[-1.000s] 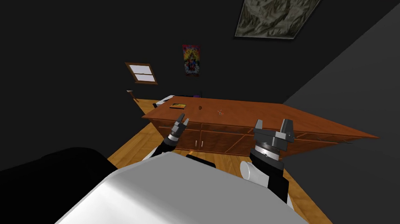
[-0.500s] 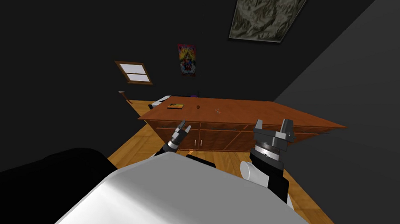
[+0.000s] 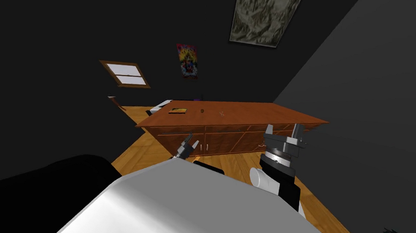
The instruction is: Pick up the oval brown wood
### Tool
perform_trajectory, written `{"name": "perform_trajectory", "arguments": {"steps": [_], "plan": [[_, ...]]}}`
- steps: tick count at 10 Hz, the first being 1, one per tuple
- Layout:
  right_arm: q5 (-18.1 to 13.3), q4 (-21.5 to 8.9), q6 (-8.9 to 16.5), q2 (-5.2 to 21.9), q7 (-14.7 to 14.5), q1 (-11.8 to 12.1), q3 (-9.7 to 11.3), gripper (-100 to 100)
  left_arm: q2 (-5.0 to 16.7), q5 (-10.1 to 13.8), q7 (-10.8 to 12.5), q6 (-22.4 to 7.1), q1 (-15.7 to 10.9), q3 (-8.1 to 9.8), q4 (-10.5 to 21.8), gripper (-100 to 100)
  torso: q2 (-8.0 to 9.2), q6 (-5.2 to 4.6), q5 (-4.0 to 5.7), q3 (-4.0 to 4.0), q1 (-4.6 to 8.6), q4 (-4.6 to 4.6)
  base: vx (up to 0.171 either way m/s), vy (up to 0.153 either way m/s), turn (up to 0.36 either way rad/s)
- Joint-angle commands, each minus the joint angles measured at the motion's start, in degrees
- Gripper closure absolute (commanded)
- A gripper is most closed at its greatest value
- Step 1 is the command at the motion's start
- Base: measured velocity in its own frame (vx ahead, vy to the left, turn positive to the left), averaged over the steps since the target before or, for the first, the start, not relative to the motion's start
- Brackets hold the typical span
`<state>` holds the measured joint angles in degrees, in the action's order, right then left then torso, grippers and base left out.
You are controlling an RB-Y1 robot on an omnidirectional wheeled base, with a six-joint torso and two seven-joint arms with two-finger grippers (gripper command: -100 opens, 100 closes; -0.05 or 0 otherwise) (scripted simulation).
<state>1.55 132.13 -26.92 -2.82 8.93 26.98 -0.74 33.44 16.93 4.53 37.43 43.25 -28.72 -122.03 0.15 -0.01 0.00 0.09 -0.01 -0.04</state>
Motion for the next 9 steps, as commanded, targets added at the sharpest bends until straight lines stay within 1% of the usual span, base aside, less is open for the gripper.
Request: {"name": "perform_trajectory", "arguments": {"steps": [1, 2, 3, 4, 5, 6, 7, 8, 9], "plan": [[0.0, 0.0, 0.0, 0.0, 0.0, 0.0, 0.0, 0, 2.8, 1.03, 0.82, 1.32, 1.57, -1.82, 0.68, -100, 0.0, 0.0, 0.0, 0.0, 0.0, 0.0, -0.031, -0.007, -0.092], [0.0, 0.0, 0.0, 0.0, 0.0, 0.01, -0.01, 0, 4.11, 3.24, 2.49, 3.08, 3.78, -4.49, 2.25, -100, -0.02, 0.04, 0.0, -0.01, 0.0, 0.0, -0.037, -0.024, -0.255], [0.0, 0.0, 0.0, 0.0, 0.0, 0.0, 0.0, 0, 5.63, 3.43, 2.49, 3.08, 3.78, -4.49, 2.25, -100, 0.0, 0.0, 0.01, 0.0, 0.05, 0.0, -0.029, -0.017, -0.109], [0.0, 0.0, 0.0, 0.0, 0.0, 0.01, -0.01, 0, 6.24, 3.43, 2.49, 3.08, 3.78, -4.49, 2.25, -100, -0.03, 0.04, 0.01, -0.01, 0.02, 0.0, -0.012, -0.007, 0.04], [0.0, 0.0, 0.0, 0.0, 0.0, 0.01, -0.01, 0, 8.63, 5.86, 4.21, 4.92, 6.1, -7.12, 3.95, -100, -0.1, 0.04, 0.0, -0.05, -0.01, 0.01, -0.019, -0.027, -0.234], [0.0, 0.0, 0.0, 0.0, 0.0, 0.0, 0.0, 0, 9.77, 5.86, 4.21, 4.92, 6.1, -7.12, 3.95, -100, -0.08, 0.0, 0.01, -0.04, 0.05, 0.01, -0.022, -0.024, -0.169], [0.0, 0.0, 0.0, 0.0, 0.0, 0.01, -0.01, 0, 11.79, 8.35, 5.97, 6.84, 8.53, -9.6, 5.8, -100, -0.08, 0.02, 0.01, -0.04, 0.04, 0.01, -0.022, -0.046, -0.291], [0.0, 0.0, 0.0, 0.0, 0.0, 0.0, 0.0, 0, 13.4, 8.35, 5.97, 6.84, 8.53, -9.71, 5.8, -100, -0.07, 0.0, 0.02, -0.04, 0.1, 0.01, -0.019, -0.034, -0.14], [0.0, 0.0, 0.0, 0.0, 0.0, 0.01, -0.01, 0, 15.17, 10.88, 7.76, 8.83, 10.59, -12.13, 7.78, -100, -0.08, 0.04, 0.02, -0.04, 0.07, 0.01, -0.023, -0.051, -0.293]]}}
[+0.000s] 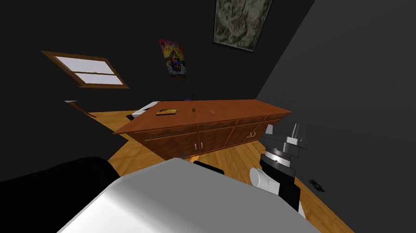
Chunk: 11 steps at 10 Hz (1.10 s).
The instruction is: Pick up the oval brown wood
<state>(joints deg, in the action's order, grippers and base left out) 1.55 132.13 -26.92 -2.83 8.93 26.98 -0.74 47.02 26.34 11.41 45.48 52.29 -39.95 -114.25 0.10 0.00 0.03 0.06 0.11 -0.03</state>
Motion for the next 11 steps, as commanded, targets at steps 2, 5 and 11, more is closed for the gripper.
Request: {"name": "perform_trajectory", "arguments": {"steps": [2, 5, 11], "plan": [[0.0, 0.0, 0.0, 0.0, 0.0, 0.01, -0.01, 0, 3.53, 1.47, 0.88, 0.79, 2.01, -1.04, 0.0, -100, -0.01, 0.04, 0.0, 0.0, -0.02, 0.0, -0.015, -0.03, -0.048], [0.0, 0.0, 0.0, 0.0, 0.0, 0.01, -0.01, 0, 8.95, 6.63, 4.53, 4.6, 7.16, -5.99, 4.01, -100, -0.08, 0.04, -0.01, -0.04, -0.04, 0.01, -0.002, -0.049, -0.251], [0.0, 0.0, 0.0, 0.0, 0.0, 0.02, -0.01, 0, 20.79, 14.12, 10.05, 11.03, 15.33, -12.69, 11.19, -100, -0.17, 0.05, 0.0, -0.09, -0.05, 0.03, 0.009, -0.049, -0.259]]}}
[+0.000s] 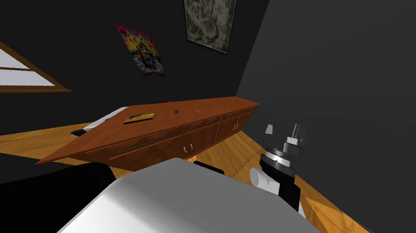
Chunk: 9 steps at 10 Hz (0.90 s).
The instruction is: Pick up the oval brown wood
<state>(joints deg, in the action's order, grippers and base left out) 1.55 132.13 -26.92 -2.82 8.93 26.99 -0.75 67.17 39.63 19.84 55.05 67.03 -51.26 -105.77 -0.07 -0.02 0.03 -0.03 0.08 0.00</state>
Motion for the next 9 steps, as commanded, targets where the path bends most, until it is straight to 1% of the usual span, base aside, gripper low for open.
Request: {"name": "perform_trajectory", "arguments": {"steps": [1, 2, 3, 4, 5, 6, 7, 8, 9], "plan": [[0.0, 0.0, 0.0, 0.0, 0.0, 0.0, 0.0, 0, 2.45, 1.02, 1.61, 1.46, 0.59, -1.39, 2.81, -100, 0.0, 0.0, 0.0, 0.0, 0.0, 0.0, 0.009, -0.035, -0.159], [0.0, 0.0, 0.0, 0.0, 0.0, 0.01, -0.01, 0, 3.94, 3.5, 3.41, 2.93, 3.07, -3.39, 4.15, -100, 0.02, 0.07, -0.02, 0.02, -0.03, -0.02, 0.022, -0.06, -0.291], [0.0, 0.0, 0.0, 0.0, 0.0, 0.0, 0.0, 0, 4.36, 3.5, 3.42, 3.44, 3.26, -3.39, 5.23, -100, 0.01, 0.03, 0.0, 0.01, 0.04, -0.01, 0.027, -0.046, -0.171], [0.0, 0.0, 0.0, 0.0, 0.0, 0.01, -0.01, 0, 5.81, 3.5, 3.42, 3.44, 3.26, -3.39, 5.23, -100, -0.01, 0.07, 0.0, 0.0, 0.01, -0.01, 0.013, -0.018, 0.012], [0.0, 0.0, 0.0, 0.0, 0.0, 0.02, -0.02, 0, 6.23, 3.5, 3.42, 3.44, 3.26, -3.39, 5.23, -100, 0.01, 0.08, -0.02, 0.01, -0.06, -0.02, 0.0, -0.004, 0.024], [0.0, 0.0, 0.0, 0.0, 0.0, 0.02, -0.02, 0, 8.41, 5.91, 5.19, 5.37, 5.89, -5.25, 7.67, -100, 0.05, 0.08, -0.04, 0.04, -0.12, -0.03, 0.024, -0.042, -0.371], [0.0, 0.0, 0.0, 0.0, 0.0, 0.0, 0.0, 0, 9.86, 5.91, 5.19, 5.37, 5.89, -5.25, 7.67, -100, 0.0, 0.0, -0.02, 0.01, -0.05, -0.01, 0.023, -0.031, -0.186], [0.0, 0.0, 0.0, 0.0, 0.0, 0.02, -0.01, 0, 11.33, 8.16, 6.91, 7.23, 7.81, -6.96, 10.11, -100, -0.01, 0.07, -0.02, 0.0, -0.06, -0.01, 0.026, -0.042, -0.314], [0.0, 0.0, 0.0, 0.0, 0.0, 0.01, -0.01, 0, 12.8, 8.23, 6.91, 7.23, 8.49, -6.96, 10.11, -100, -0.02, 0.02, -0.01, -0.01, -0.02, 0.0, 0.027, -0.032, -0.182]]}}
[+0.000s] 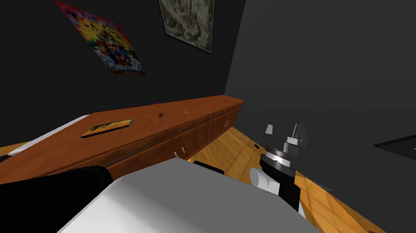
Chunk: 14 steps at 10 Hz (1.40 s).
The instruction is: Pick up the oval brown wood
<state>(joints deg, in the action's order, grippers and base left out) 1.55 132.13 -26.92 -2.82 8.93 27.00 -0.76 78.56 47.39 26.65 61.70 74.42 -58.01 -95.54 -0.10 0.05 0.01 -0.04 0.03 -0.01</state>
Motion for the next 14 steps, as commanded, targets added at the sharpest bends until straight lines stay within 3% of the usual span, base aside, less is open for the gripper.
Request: {"name": "perform_trajectory", "arguments": {"steps": [1, 2, 4, 5, 7, 8, 9, 10, 11, 12, 13, 14], "plan": [[0.0, 0.0, 0.0, 0.0, 0.0, 0.0, 0.0, 0, 2.33, 0.47, 0.1, 0.58, 1.1, -0.21, -0.12, -100, 0.0, 0.0, 0.0, 0.0, 0.0, 0.0, 0.016, -0.01, 0.021], [0.0, 0.0, 0.0, 0.0, 0.0, 0.0, 0.0, 0, 4.51, 2.68, 1.75, 2.36, 3.43, -1.73, 2.32, -100, 0.03, 0.02, -0.01, 0.02, -0.05, -0.01, 0.034, -0.033, -0.364], [0.0, 0.0, 0.0, 0.0, 0.0, 0.0, 0.0, 0, 6.04, 2.68, 1.75, 2.36, 3.63, -1.73, 2.32, -100, -0.02, 0.01, -0.01, -0.02, -0.05, 0.01, 0.025, -0.012, -0.068], [0.0, 0.0, 0.0, 0.0, 0.0, 0.0, -0.01, 0, 8.09, 4.78, 3.34, 4.06, 6.06, -3.06, 4.74, -100, 0.03, 0.04, -0.03, 0.02, -0.07, -0.02, 0.039, -0.027, -0.315], [0.0, 0.0, 0.0, 0.0, 0.0, 0.0, 0.0, 0, 9.7, 4.78, 3.34, 4.06, 6.06, -3.06, 4.74, -100, -0.04, 0.0, -0.01, -0.03, -0.05, 0.01, 0.023, -0.013, -0.095], [0.0, 0.0, 0.0, 0.0, 0.0, 0.01, -0.01, 0, 11.89, 6.74, 4.85, 5.66, 8.38, -4.17, 7.12, -100, 0.03, 0.05, -0.02, 0.02, -0.06, -0.02, 0.041, -0.029, -0.278], [0.0, 0.0, 0.0, 0.0, 0.0, -0.01, 0.0, 0, 13.28, 6.74, 4.85, 5.66, 8.38, -4.17, 7.12, -100, -0.04, -0.05, 0.0, -0.03, -0.02, 0.01, 0.039, -0.015, -0.215], [0.0, 0.0, 0.0, 0.0, 0.0, 0.0, 0.0, 0, 13.28, 6.74, 4.85, 5.66, 8.38, -4.17, 7.12, -100, -0.07, 0.0, -0.01, -0.05, -0.05, 0.02, 0.016, 0.001, 0.008], [0.0, 0.0, 0.0, 0.0, 0.0, 0.01, -0.01, 0, 16.48, 8.57, 6.28, 7.13, 10.54, -5.04, 8.91, -100, 0.02, 0.06, -0.03, 0.01, -0.08, -0.02, 0.042, -0.01, -0.282], [0.0, 0.0, 0.0, 0.0, 0.0, -0.01, 0.0, 0, 16.75, 8.57, 6.28, 7.13, 10.54, -5.04, 9.45, -100, -0.05, -0.05, -0.02, -0.03, -0.09, 0.01, 0.044, 0.0, -0.194], [0.0, 0.0, 0.0, 0.01, 0.0, 0.01, -0.01, 0, 19.37, 10.25, 7.62, 8.47, 12.52, -5.64, 11.28, -100, -0.08, 0.02, -0.03, -0.05, -0.1, 0.01, 0.061, -0.006, -0.267], [0.0, 0.0, 0.0, 0.0, 0.0, 0.0, 0.0, 0, 20.08, 10.25, 7.62, 8.47, 12.52, -5.64, 11.69, -100, -0.16, -0.04, -0.03, -0.1, -0.1, 0.04, 0.051, 0.002, -0.175]]}}
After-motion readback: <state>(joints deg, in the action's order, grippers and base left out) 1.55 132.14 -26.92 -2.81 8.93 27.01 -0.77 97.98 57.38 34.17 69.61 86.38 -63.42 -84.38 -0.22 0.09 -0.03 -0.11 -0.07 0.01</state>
